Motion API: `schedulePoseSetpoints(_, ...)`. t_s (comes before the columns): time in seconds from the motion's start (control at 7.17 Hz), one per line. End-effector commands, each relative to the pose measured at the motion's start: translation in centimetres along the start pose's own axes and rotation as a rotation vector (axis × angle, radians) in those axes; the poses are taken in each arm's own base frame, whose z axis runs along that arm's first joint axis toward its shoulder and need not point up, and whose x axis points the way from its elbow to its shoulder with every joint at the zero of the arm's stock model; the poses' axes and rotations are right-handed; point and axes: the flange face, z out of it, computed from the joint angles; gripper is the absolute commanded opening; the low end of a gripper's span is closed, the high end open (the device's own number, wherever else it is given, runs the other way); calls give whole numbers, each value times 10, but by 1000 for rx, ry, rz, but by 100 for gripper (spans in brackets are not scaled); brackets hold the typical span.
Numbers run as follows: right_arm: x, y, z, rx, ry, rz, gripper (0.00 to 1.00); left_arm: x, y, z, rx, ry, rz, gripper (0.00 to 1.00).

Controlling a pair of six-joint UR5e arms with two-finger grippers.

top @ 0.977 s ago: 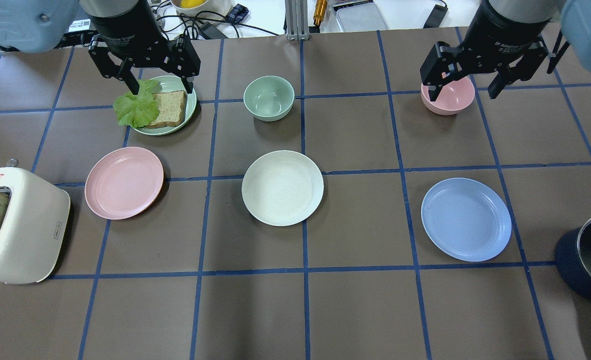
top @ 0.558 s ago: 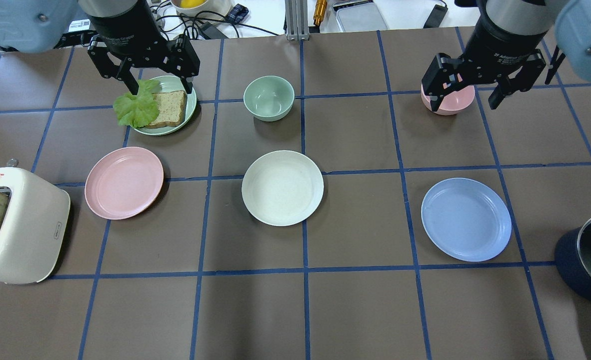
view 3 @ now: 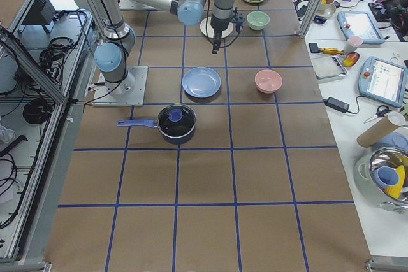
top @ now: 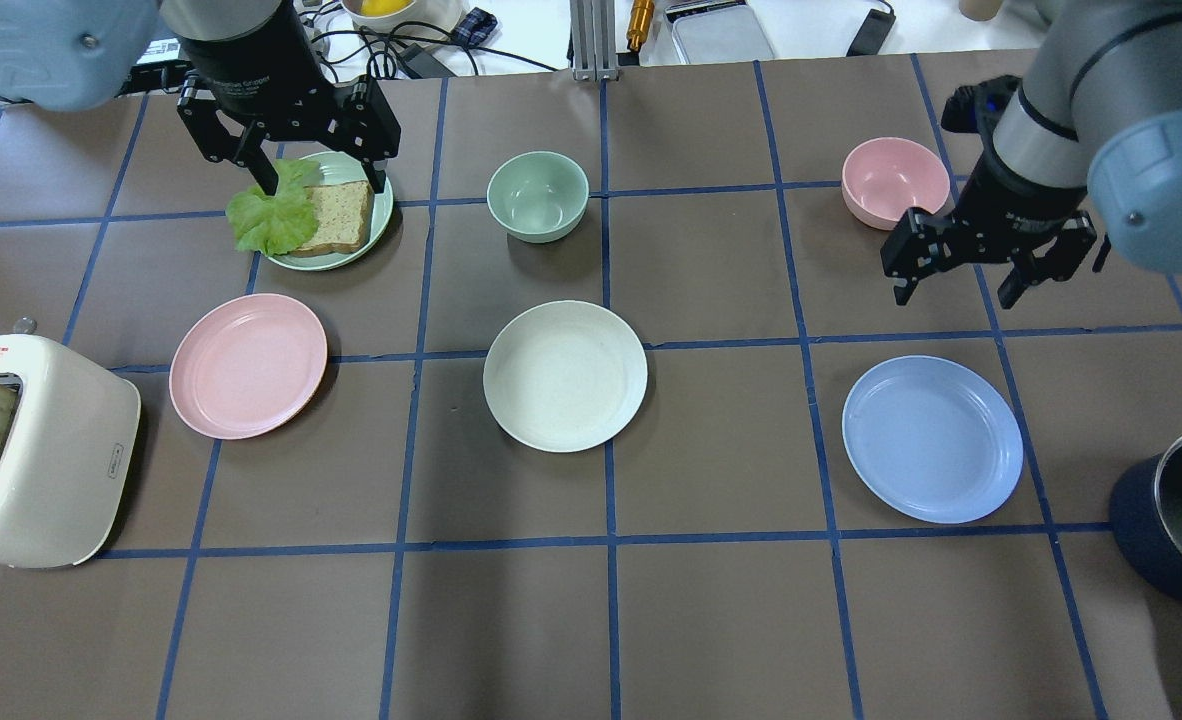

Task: Stack three plates with pink and blue
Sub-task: 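Move left gripper to pink plate while right gripper reaches blue plate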

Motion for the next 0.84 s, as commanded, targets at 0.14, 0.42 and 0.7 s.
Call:
schedulePoseSetpoints(0.14,98,13,118,-26,-35,10,100,-12,-13,38,-53,-8,-6,100)
schedulePoseSetpoints(0.42,114,4,136,-24,-45,-54,100,-25,-33,117,-77,-7,-14,100)
schedulePoseSetpoints(0.7,129,-7,169,-84,-76,-43,100,-60,-38,226,-89,-8,-26,100)
